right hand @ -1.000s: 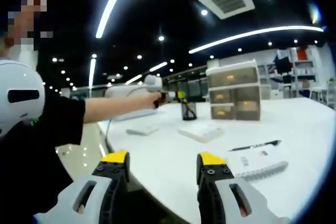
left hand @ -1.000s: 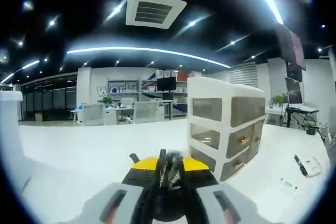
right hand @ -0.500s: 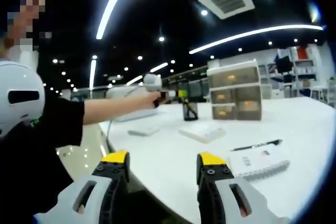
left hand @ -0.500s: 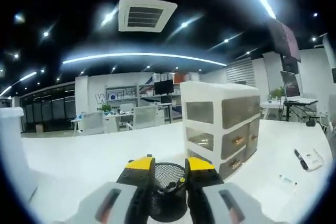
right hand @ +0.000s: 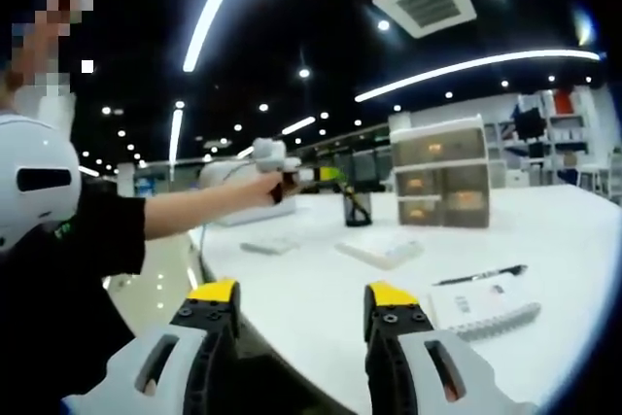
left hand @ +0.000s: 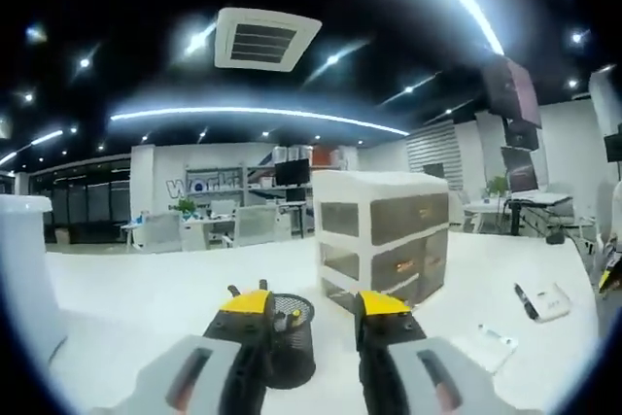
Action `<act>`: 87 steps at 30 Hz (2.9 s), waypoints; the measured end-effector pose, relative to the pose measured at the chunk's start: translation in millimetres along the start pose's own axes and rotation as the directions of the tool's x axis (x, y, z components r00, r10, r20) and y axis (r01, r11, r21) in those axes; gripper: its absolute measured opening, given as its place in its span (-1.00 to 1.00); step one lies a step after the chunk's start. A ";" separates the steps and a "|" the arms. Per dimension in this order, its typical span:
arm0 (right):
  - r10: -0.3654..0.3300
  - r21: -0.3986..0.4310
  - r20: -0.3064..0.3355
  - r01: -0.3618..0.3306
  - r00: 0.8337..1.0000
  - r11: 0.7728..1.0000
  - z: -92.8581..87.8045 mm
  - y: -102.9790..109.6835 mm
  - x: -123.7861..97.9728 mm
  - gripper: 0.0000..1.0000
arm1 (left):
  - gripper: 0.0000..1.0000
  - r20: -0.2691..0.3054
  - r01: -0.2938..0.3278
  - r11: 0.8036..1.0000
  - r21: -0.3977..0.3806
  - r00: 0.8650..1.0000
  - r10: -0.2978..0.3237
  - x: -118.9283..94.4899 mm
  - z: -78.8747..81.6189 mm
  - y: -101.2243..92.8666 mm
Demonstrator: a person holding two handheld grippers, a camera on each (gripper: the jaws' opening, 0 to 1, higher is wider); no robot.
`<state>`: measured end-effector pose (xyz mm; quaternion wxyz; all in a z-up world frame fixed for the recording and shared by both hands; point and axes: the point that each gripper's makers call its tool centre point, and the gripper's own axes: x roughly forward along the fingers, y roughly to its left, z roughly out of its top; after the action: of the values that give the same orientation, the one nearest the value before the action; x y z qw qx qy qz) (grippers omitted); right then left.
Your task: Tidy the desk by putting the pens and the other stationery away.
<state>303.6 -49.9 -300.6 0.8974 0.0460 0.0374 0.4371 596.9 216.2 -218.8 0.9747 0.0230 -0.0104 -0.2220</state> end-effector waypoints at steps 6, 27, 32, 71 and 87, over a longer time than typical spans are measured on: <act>-0.007 -0.006 -0.004 0.007 1.000 1.000 1.3 -0.1 -1.2 -0.03 | -0.14 -0.001 0.047 0.998 -0.038 0.999 -0.047 -26.5 -6.4 -16.9; -0.046 -0.004 -0.018 0.046 0.999 0.999 -1.5 -10.3 -11.4 -0.01 | 0.16 -0.036 0.219 0.974 -0.064 0.974 -0.222 -122.3 -46.5 -95.5; -0.057 -0.003 -0.017 0.057 0.998 0.998 -2.2 -14.9 -16.4 -0.01 | 0.23 -0.030 0.236 0.971 -0.039 0.971 -0.237 -148.3 -50.9 -104.9; -0.147 -0.130 -0.161 0.127 0.976 0.983 1.1 -56.3 -34.4 -0.01 | 0.30 -0.035 0.213 0.975 -0.059 0.976 -0.216 -236.4 -78.7 -140.4; -0.182 -0.322 -0.420 0.042 0.889 0.946 -11.1 -84.5 -23.5 -0.01 | 0.31 -0.046 0.191 0.979 -0.068 0.980 -0.195 -257.1 -90.0 -132.8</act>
<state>353.9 -119.8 -320.7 0.8853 -0.1956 0.1760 0.3834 310.6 211.6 -317.8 0.9488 -0.0012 0.0245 -0.3150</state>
